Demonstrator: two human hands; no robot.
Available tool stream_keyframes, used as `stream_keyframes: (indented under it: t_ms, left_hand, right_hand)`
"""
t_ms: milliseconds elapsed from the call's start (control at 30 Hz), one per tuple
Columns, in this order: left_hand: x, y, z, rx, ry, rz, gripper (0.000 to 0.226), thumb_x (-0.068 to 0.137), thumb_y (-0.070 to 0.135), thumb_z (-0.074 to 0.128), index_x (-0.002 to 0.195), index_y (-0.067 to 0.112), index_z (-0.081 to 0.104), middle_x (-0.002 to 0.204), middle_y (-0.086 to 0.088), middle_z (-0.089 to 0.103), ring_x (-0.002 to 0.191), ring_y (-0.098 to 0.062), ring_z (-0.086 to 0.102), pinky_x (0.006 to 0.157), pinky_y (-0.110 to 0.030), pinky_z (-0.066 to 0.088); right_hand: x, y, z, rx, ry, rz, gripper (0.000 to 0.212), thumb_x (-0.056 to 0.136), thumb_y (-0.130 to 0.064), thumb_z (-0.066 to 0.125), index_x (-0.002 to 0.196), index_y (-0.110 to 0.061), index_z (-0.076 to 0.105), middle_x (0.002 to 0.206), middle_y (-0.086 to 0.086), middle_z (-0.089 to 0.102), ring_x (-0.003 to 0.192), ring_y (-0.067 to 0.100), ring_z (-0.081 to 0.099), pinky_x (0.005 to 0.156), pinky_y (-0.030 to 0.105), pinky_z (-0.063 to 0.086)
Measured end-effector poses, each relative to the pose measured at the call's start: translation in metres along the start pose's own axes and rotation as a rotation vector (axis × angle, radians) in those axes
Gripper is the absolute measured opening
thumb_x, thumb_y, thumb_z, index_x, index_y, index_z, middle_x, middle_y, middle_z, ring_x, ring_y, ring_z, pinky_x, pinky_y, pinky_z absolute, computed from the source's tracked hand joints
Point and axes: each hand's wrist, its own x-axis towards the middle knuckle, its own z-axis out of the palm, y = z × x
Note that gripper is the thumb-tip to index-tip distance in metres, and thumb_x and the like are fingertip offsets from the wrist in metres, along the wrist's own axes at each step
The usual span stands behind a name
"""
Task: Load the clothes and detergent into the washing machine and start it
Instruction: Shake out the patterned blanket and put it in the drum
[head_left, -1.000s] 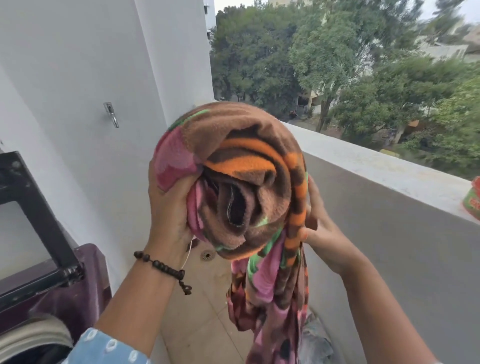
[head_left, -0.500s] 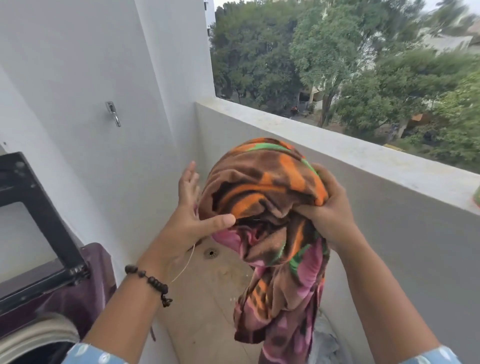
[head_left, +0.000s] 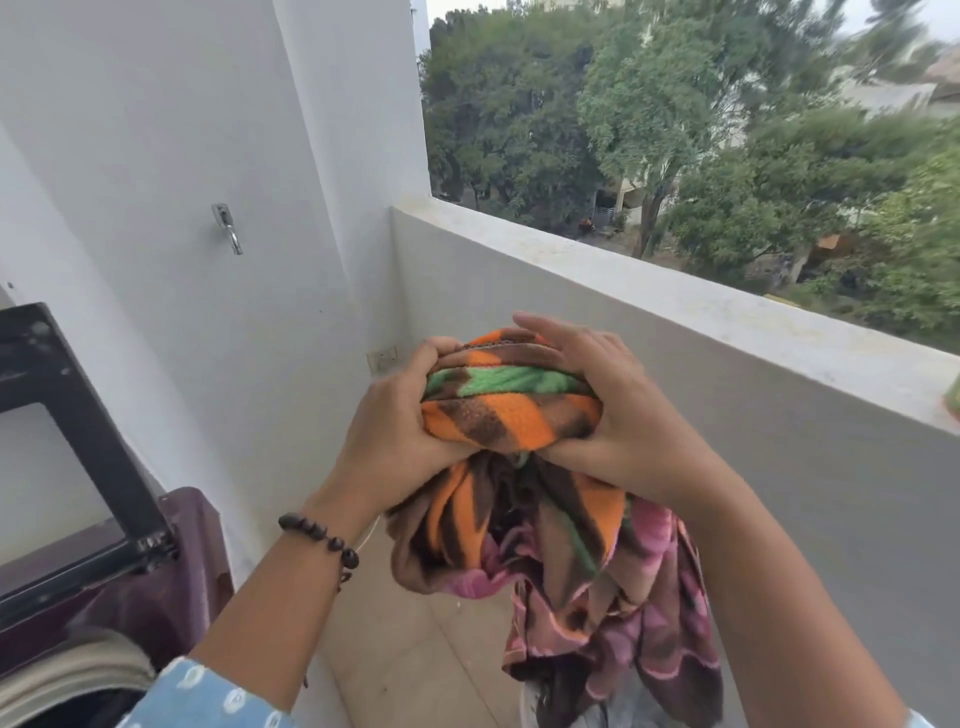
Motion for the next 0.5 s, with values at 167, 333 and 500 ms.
stream_keyframes:
  t_ms: [167, 333, 500]
  left_hand:
    - [0.003, -0.002, -0.011, -0.327, 0.248, -0.007, 0.057, 0.057, 0.037, 0.079, 0.107, 0.033, 0.052, 0.095, 0.025, 0.067, 0.086, 0.007, 0.063, 0.075, -0.011, 0.048]
    - [0.009, -0.009, -0.013, -0.709, 0.530, -0.077, 0.042, 0.068, 0.004, 0.072, 0.101, 0.022, 0.053, 0.087, 0.014, 0.069, 0.083, -0.004, 0.065, 0.070, -0.021, 0.053]
    - [0.011, -0.010, 0.003, -1.012, 0.639, -0.223, 0.042, 0.083, -0.009, 0.054, 0.123, 0.003, 0.048, 0.107, -0.010, 0.065, 0.093, -0.016, 0.068, 0.073, -0.028, 0.057]
  right_hand:
    - [-0.017, 0.022, -0.016, 0.372, -0.066, 0.221, 0.121, 0.056, -0.056, 0.086, 0.150, -0.050, 0.011, 0.153, -0.016, 0.029, 0.142, -0.002, 0.027, 0.117, 0.040, 0.029]
    - [-0.035, 0.044, -0.004, 0.730, 0.041, 0.379, 0.132, 0.045, -0.060, 0.089, 0.151, -0.048, 0.011, 0.147, -0.026, 0.040, 0.134, 0.003, 0.044, 0.114, 0.044, 0.035]
    - [-0.034, 0.046, 0.021, 0.960, 0.069, 0.433, 0.132, 0.044, -0.055, 0.092, 0.152, -0.032, 0.019, 0.145, -0.003, 0.050, 0.130, 0.019, 0.051, 0.106, 0.042, 0.044]
